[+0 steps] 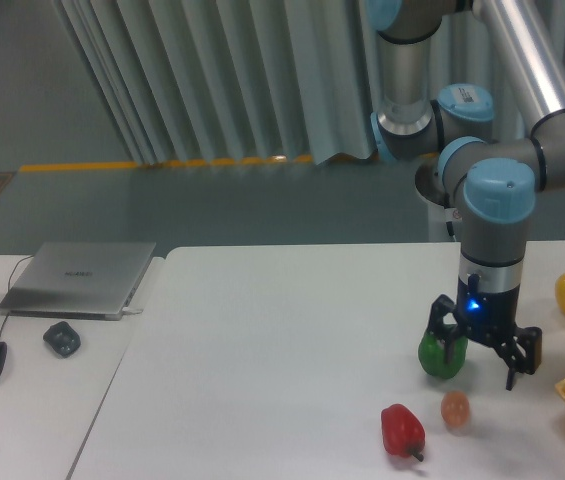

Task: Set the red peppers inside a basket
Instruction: 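Move the open gripper over toward the red bell pepper, then lower the open gripper around the red bell pepper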

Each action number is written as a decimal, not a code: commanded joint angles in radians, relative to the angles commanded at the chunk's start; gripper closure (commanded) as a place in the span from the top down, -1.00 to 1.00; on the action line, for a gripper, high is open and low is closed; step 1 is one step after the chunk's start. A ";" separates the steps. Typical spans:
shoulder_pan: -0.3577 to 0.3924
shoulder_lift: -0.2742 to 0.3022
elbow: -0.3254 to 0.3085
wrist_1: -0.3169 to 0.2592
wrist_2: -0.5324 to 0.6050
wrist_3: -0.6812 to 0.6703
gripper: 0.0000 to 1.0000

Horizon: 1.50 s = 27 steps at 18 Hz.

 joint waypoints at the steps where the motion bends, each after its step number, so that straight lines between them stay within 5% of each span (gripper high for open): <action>1: -0.008 -0.008 -0.003 0.035 0.011 -0.107 1.00; 11: -0.032 -0.061 0.015 0.088 0.051 -0.301 1.00; 27: -0.071 -0.091 0.034 0.102 0.045 -0.303 1.00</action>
